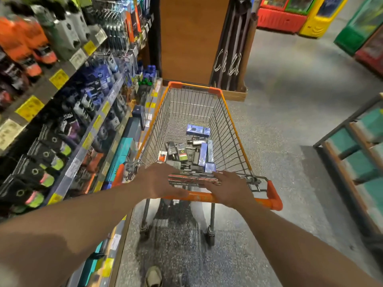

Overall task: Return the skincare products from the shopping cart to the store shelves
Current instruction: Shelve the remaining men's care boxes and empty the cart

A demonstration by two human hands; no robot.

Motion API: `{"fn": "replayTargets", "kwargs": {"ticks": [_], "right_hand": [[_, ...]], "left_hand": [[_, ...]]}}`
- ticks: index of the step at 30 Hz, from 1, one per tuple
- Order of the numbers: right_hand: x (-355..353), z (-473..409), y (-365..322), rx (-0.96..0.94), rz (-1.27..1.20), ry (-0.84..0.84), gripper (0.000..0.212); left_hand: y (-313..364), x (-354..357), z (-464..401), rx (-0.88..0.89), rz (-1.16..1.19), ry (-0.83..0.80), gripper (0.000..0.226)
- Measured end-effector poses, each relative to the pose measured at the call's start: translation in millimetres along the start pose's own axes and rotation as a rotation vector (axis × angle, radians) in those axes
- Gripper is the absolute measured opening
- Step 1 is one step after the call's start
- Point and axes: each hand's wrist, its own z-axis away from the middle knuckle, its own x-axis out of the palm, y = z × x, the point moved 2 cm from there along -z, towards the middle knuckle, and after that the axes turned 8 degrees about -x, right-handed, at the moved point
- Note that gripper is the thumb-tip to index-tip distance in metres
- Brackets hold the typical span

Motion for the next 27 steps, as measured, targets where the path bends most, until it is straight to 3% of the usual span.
{"fn": "replayTargets", "kwargs": {"ticks": [7,13,21,24,27], "right_hand": [[-10.3,-19.3,2.0,-0.027,0.041,-0.014,0.084],[-14.6,-17.6,2.8,0.0,0.011,-0.031,0.093],[-14.0,-17.4,3.8,0.011,-0.024,-0.063,0.074],[-17.3,-26.6,7.0,0.027,-0.05,-0.001,0.065],[-22.8,-49.6,12.2,0.048,-0.111,0.019,0.058]], "left_hand": [[1.0,-13.0,-15.6,-0.024,-0.008,-0.023,0.115],[2.5,-13.6,-17.1,0.01,-0.005,-0.039,0.136],[5.2,-12.4,-13.8,0.007,0.1,-0.059,0.115],[4.2,-11.8,-25.6,-0.019,0.114,-0.047,0.105],[-1.2,-14.1,-48.8,-0.076,0.219,0.03,0.083]]}}
